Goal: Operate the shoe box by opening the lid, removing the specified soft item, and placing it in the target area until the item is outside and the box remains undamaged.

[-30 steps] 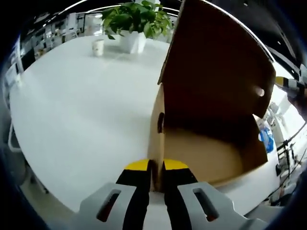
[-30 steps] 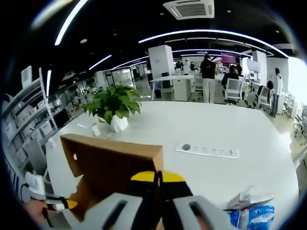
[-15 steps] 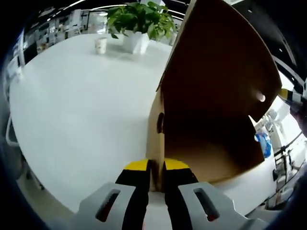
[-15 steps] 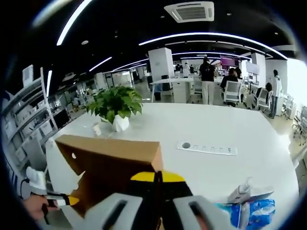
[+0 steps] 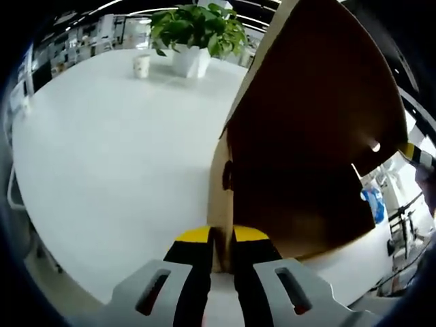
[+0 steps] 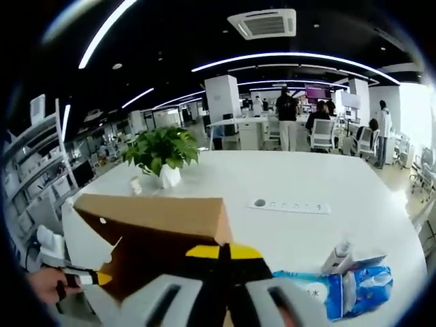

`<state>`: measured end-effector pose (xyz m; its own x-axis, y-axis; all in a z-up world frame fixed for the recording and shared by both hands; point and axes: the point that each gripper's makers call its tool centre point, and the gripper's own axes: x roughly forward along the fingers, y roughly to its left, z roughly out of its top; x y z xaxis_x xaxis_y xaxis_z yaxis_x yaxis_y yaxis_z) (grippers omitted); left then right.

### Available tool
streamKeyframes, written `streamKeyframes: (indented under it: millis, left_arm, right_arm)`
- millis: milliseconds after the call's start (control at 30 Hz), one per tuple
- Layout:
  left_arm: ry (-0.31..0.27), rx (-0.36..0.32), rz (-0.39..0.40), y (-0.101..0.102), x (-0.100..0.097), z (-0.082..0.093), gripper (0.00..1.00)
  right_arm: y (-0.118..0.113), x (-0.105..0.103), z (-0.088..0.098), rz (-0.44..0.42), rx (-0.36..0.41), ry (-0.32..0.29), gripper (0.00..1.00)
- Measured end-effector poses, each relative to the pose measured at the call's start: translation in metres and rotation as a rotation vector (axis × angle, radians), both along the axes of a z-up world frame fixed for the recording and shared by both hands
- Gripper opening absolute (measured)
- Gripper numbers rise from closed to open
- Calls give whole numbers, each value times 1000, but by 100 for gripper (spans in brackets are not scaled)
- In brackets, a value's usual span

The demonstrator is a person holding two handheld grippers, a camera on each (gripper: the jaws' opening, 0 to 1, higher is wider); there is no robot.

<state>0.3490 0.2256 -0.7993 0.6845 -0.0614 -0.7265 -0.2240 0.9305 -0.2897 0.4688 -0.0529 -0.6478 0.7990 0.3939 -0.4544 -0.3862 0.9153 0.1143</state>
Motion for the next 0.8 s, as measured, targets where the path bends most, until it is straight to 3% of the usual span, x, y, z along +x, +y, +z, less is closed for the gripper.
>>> streamKeyframes:
  millis: [500, 800]
  left_arm:
    - [-21, -23, -21, -4, 2, 3, 9]
    - [-11, -19, -88, -9, 0, 8, 9]
  right_arm:
    - [-8, -27, -17, -33, 41, 18, 0]
    - [-13, -47, -31, -52, 78, 16, 0]
